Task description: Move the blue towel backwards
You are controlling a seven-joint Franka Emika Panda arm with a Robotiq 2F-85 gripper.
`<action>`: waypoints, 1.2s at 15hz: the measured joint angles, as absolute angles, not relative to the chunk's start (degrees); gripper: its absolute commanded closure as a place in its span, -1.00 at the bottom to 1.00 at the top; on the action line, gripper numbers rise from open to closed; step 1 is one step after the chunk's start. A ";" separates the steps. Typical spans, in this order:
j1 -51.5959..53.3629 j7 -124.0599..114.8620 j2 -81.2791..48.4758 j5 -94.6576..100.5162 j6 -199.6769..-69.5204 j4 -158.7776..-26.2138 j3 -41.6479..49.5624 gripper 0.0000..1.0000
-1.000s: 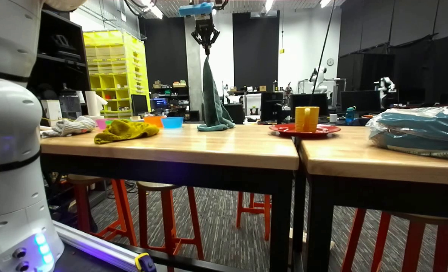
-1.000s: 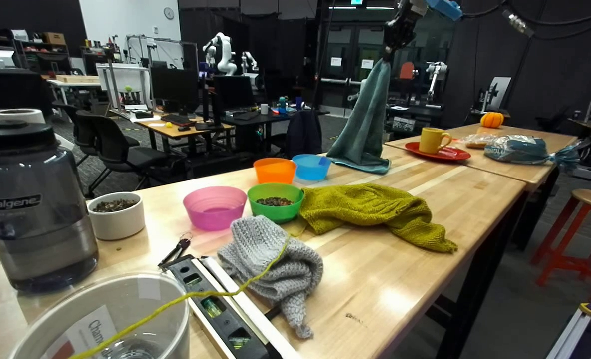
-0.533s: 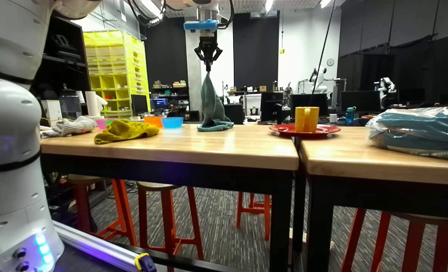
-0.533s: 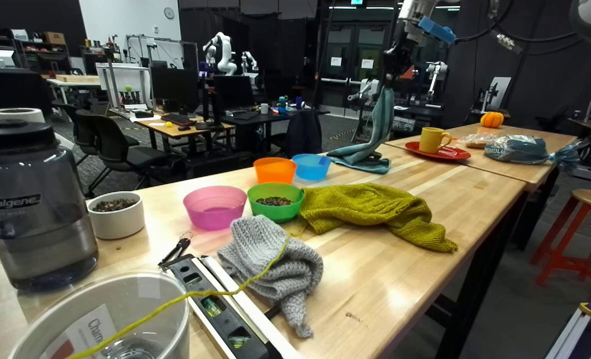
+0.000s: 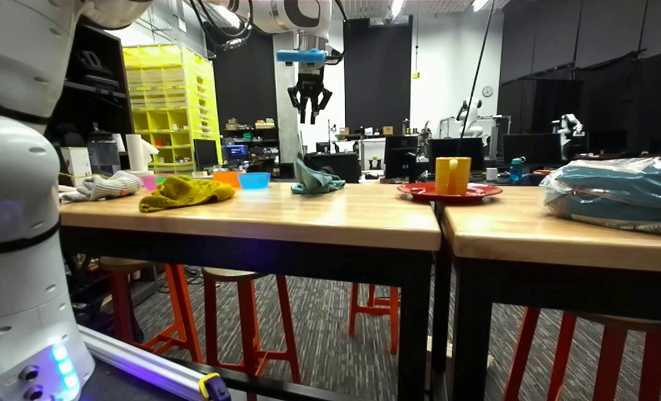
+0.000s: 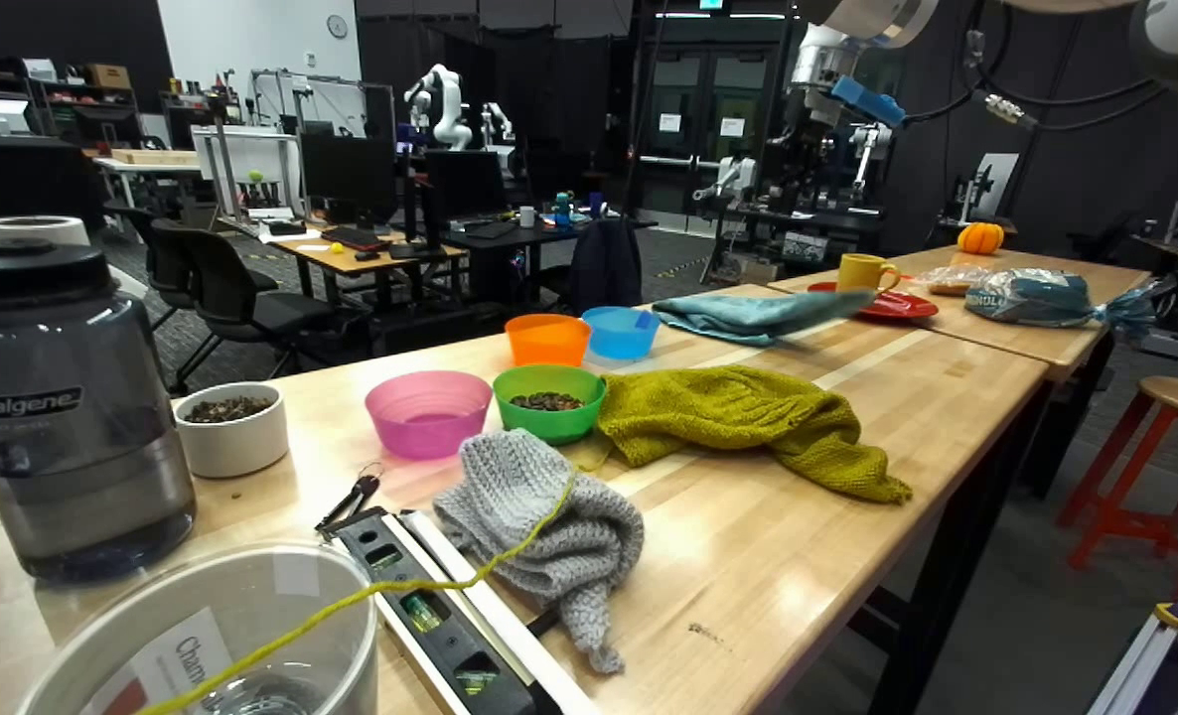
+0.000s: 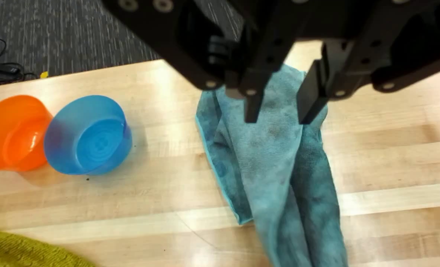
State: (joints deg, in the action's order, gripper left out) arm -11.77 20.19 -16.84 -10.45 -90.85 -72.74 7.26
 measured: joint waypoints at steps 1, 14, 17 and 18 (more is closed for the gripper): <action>-11.79 20.66 -16.71 -10.45 -90.96 -73.40 7.27 -0.43; -11.77 30.27 -5.10 -10.45 -91.15 -91.54 7.16 -1.00; -11.76 32.18 -1.16 -10.45 -91.31 -97.53 7.22 -1.00; -11.72 32.49 0.27 -10.45 -91.81 -99.71 7.25 -1.00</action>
State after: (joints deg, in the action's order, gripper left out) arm -11.72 32.49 0.27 -10.45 -91.81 -99.71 7.25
